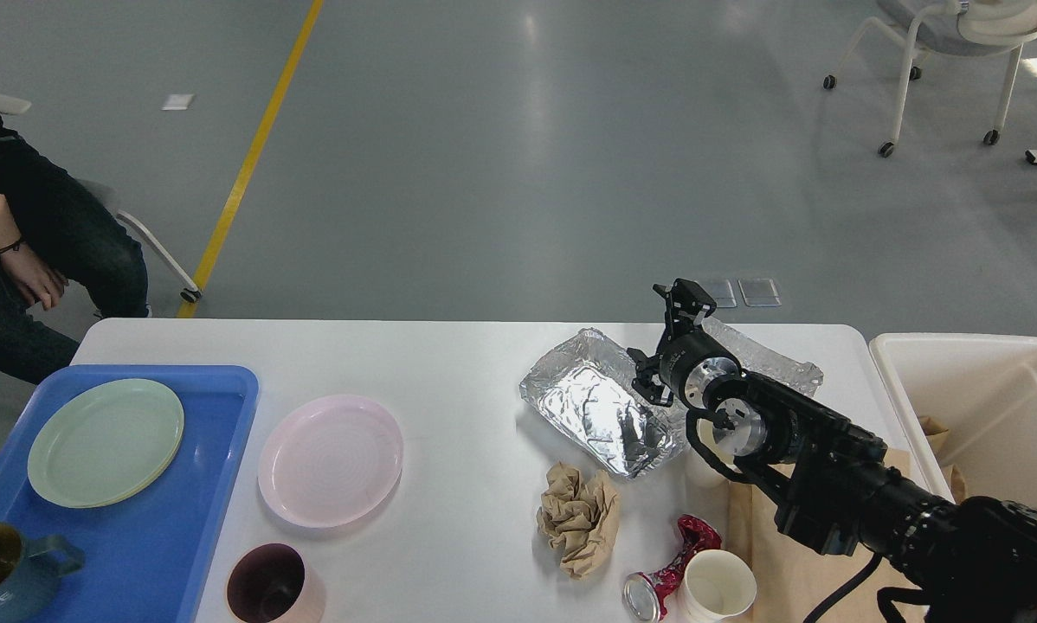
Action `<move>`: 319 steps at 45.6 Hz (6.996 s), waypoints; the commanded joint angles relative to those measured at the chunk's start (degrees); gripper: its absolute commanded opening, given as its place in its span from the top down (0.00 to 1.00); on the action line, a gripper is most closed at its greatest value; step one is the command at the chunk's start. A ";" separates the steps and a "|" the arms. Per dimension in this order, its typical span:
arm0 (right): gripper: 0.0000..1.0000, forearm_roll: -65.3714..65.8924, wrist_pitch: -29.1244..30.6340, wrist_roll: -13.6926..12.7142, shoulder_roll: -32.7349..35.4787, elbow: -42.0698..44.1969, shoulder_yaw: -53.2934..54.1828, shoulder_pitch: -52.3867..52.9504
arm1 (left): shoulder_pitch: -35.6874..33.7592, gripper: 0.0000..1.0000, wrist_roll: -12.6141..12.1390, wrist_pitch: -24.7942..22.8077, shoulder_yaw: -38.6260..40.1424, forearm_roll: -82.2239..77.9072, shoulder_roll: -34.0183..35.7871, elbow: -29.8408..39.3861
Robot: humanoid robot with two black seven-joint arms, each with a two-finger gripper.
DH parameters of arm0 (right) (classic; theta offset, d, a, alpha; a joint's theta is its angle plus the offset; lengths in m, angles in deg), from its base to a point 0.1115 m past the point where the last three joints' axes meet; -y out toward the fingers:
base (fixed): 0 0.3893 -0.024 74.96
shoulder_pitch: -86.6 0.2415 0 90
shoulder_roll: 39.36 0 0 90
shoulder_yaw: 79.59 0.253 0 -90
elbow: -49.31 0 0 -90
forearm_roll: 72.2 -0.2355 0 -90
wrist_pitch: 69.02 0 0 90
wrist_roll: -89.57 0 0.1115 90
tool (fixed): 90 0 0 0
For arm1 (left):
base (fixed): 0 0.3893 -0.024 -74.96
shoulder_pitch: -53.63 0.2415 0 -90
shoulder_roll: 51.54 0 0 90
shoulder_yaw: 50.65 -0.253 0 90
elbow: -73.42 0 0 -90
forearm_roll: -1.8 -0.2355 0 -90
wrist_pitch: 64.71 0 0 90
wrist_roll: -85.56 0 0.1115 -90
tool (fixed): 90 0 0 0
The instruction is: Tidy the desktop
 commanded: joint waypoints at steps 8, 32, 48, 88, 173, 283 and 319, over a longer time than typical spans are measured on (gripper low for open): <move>0.00 0.00 0.00 0.00 0.00 0.00 0.00 0.00 | 0.33 0.76 0.07 0.00 -0.01 -0.01 -0.32 0.01; 0.00 0.00 0.00 0.00 0.00 0.00 0.00 0.00 | -2.03 0.03 -0.02 0.00 -1.16 -0.80 0.20 0.19; 0.00 0.00 0.00 0.00 0.00 0.00 0.00 0.00 | -19.34 0.03 1.12 0.00 -18.02 -0.01 -1.29 2.56; 0.00 0.00 0.00 0.00 0.00 0.08 0.00 0.00 | -48.80 0.04 12.99 0.00 -35.70 6.23 -30.03 37.81; 0.00 0.00 0.00 0.00 0.00 0.00 0.00 0.00 | -24.36 0.49 3.41 0.00 -24.10 6.23 -36.62 26.21; 0.00 0.00 0.00 0.00 0.00 0.00 0.00 0.00 | -36.75 1.00 -2.04 0.00 -12.75 6.23 -23.44 29.54; 0.00 0.00 0.00 0.00 0.00 0.00 0.00 0.00 | -34.91 1.00 -2.04 0.00 -25.33 6.15 -9.55 29.55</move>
